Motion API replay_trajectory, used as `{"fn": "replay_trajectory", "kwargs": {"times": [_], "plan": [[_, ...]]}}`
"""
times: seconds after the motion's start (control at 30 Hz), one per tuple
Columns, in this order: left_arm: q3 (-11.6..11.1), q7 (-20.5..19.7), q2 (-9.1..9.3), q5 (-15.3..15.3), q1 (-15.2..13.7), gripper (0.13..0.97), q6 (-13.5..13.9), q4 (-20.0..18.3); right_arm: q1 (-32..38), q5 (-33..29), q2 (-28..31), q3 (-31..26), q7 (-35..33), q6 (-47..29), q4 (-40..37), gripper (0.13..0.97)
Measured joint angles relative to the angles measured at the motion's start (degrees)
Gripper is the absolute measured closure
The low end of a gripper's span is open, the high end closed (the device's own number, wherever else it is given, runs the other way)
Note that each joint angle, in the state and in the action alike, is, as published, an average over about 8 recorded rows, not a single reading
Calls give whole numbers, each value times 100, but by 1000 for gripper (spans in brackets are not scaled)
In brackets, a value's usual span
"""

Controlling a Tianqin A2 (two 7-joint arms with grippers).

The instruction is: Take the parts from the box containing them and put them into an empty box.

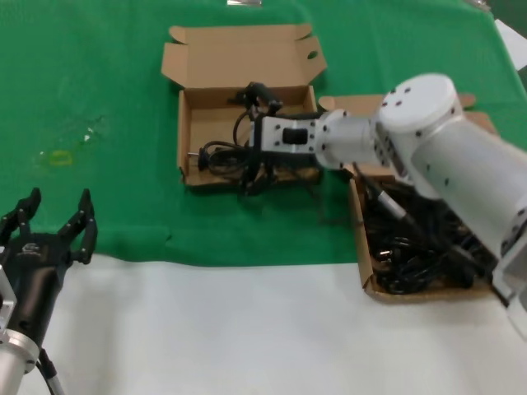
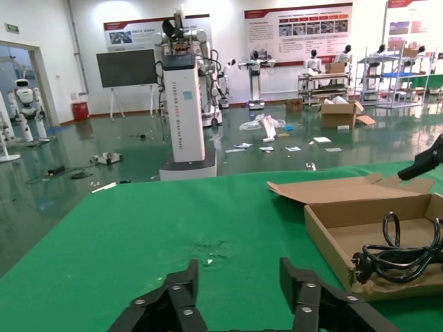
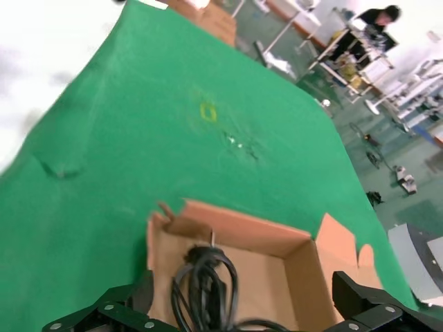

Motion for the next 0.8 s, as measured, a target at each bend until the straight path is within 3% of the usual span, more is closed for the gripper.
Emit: {"fn": "replay_trajectory", "kwargs": {"times": [0.13, 0.27, 0.53, 0.67, 0.8], "plan": [[0, 0, 0, -1, 0, 688, 0, 0, -414, -84, 88, 324, 247, 199, 437, 208], [0, 0, 0, -1, 0, 620, 0, 0, -842, -170, 180, 658, 502, 405, 889, 182], [0, 1, 0, 0, 0, 396, 0, 0, -1704, -344, 364, 1330, 1015, 821, 1799, 135], [0, 3, 0, 0, 0, 396, 0, 0, -2135, -430, 455, 1667, 1271, 1026, 2253, 131], [0, 4, 0, -1, 0, 316, 0, 0, -2558, -516, 546, 1998, 1523, 1229, 2700, 129]]}}
